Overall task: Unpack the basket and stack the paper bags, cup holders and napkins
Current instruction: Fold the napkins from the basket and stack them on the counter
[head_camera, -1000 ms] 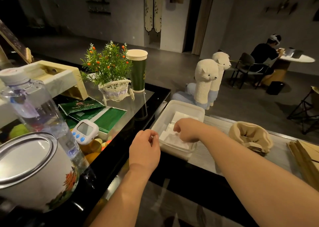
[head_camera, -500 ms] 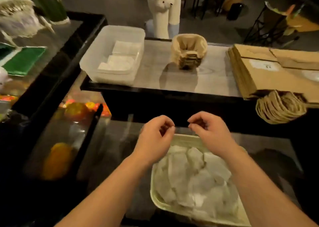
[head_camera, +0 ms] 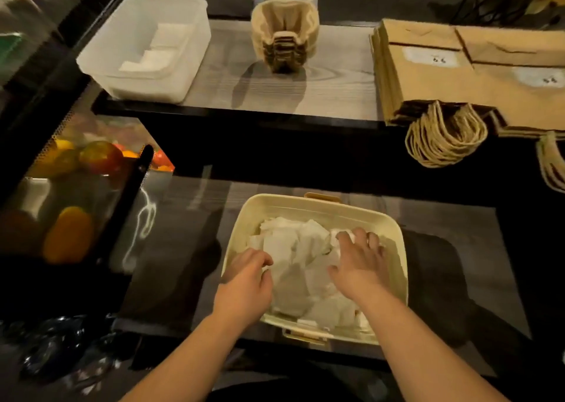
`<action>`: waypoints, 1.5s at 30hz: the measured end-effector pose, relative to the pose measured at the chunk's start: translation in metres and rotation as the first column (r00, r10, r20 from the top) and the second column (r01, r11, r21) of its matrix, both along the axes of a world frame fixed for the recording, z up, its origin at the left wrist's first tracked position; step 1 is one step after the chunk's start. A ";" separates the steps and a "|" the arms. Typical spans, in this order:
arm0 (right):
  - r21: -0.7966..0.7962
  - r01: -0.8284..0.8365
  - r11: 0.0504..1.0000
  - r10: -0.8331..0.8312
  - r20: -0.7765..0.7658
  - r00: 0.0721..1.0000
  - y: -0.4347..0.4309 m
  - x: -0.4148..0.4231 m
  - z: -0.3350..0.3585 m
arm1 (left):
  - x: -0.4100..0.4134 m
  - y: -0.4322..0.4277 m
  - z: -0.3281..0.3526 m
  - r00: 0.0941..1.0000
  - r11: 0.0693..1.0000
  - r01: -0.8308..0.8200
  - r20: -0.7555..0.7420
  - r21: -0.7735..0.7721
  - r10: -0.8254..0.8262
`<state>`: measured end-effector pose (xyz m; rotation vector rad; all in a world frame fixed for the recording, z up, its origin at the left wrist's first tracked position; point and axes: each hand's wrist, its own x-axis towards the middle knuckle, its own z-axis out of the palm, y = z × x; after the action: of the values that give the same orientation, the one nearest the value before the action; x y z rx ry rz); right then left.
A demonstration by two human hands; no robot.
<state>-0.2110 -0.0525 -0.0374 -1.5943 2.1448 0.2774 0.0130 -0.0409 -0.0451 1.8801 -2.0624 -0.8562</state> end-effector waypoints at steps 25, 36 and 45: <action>0.019 -0.112 0.994 0.090 0.467 0.880 0.019 -0.020 -0.030 | -0.013 0.003 -0.002 0.985 0.990 -0.122 0.114 -0.073 0.130; 0.068 0.466 0.882 -0.281 0.870 0.405 0.029 -0.061 0.027 | -0.020 0.014 0.022 0.930 0.972 -0.235 -0.286 0.019 0.231; 0.129 0.547 0.827 -0.377 0.849 0.369 0.039 -0.041 0.033 | -0.061 0.044 0.039 0.779 0.942 -0.141 -0.553 0.304 0.295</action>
<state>-0.2521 -0.0130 -0.0047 -0.7745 1.6659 -0.7827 -0.0478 0.0034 -0.0061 1.6200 -1.3734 -1.4649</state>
